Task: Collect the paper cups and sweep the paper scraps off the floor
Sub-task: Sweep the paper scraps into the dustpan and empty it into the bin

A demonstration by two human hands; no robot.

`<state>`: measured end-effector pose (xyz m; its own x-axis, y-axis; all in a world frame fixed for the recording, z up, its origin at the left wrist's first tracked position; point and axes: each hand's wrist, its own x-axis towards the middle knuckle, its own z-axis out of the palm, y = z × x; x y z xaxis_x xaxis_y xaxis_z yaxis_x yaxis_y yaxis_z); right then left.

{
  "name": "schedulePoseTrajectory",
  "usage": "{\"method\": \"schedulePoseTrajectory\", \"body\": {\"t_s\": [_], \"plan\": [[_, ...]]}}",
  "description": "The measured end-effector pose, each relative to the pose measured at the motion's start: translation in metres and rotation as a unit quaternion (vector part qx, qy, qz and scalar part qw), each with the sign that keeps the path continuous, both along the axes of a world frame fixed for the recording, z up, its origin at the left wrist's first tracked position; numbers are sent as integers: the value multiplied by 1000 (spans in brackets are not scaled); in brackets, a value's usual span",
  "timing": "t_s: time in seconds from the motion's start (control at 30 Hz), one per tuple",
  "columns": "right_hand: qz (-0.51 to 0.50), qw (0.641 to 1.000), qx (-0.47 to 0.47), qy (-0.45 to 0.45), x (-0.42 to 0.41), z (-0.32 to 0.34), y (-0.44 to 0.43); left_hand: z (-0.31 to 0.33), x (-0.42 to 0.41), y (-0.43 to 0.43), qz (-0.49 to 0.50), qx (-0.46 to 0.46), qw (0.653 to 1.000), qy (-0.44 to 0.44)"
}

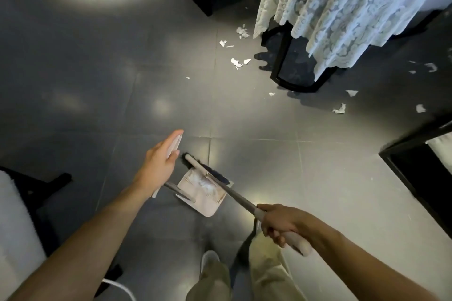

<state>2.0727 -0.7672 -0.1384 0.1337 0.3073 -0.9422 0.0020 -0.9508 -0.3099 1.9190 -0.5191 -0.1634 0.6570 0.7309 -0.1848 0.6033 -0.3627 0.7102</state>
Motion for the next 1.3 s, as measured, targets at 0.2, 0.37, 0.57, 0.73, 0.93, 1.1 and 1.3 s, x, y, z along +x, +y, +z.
{"method": "schedulePoseTrajectory", "body": {"t_s": [0.2, 0.37, 0.57, 0.73, 0.93, 1.1, 1.3], "plan": [[-85, 994, 54, -53, 21, 36, -2, -1, 8, 7, 4, -2, 1000, -20], [-75, 979, 84, -173, 52, 16, 2, 3, 47, 24, -5, 7, 999, -42], [-154, 962, 115, -192, 165, -25, 37, 8, 122, 67, 12, 21, 997, -68], [-153, 966, 96, -187, 281, -38, 80, 11, 196, 110, 39, 1, 997, -61], [-145, 964, 70, -213, 403, -47, 134, 0, 271, 154, 30, 32, 999, -19], [-118, 965, 35, -233, 467, -61, 170, -14, 316, 187, 1, 35, 999, 23], [-40, 986, 0, -163, 451, -67, 197, -21, 350, 206, 0, 27, 1000, 5]]}}
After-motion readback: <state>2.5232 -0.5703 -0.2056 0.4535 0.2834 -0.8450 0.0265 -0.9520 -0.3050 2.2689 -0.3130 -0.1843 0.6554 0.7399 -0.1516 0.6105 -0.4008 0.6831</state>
